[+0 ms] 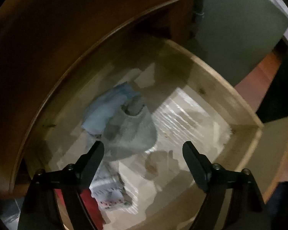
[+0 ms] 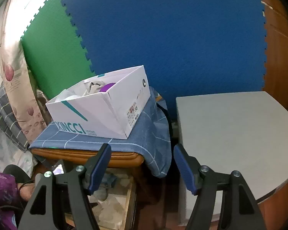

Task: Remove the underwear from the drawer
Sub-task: 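Reach the left gripper into the drawer and grasp the grey knit sock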

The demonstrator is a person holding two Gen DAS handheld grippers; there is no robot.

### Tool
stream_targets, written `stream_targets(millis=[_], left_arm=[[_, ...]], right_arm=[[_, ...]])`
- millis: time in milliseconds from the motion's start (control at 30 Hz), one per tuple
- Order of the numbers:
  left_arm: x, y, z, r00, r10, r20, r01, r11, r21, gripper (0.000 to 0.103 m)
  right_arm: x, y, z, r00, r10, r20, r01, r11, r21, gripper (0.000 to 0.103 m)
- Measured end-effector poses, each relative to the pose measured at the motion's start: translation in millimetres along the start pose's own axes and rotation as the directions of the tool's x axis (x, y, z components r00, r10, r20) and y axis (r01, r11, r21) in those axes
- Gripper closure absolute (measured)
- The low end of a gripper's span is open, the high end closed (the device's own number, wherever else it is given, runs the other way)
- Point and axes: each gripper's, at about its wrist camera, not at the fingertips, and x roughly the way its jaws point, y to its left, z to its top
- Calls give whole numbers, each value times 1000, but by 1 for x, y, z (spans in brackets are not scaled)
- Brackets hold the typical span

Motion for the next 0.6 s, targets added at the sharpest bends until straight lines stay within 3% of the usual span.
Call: stream_targets(millis=[100, 167, 300, 600], left_arm=[[3, -5, 3, 999, 33, 7, -33, 999, 41, 22], [7, -11, 4, 998, 57, 0, -57, 996, 74, 15], [16, -17, 5, 975, 219, 34, -221, 958, 180, 13], [36, -5, 13, 984, 178, 27, -180, 966, 186, 13]], right_arm=[[1, 1, 0, 1000, 6, -8, -6, 1000, -7, 34], [2, 1, 0, 1000, 12, -10, -12, 1000, -6, 34], [2, -1, -1, 1000, 25, -12, -25, 1000, 4, 34], [2, -5, -1, 999, 42, -20, -42, 999, 22, 34]])
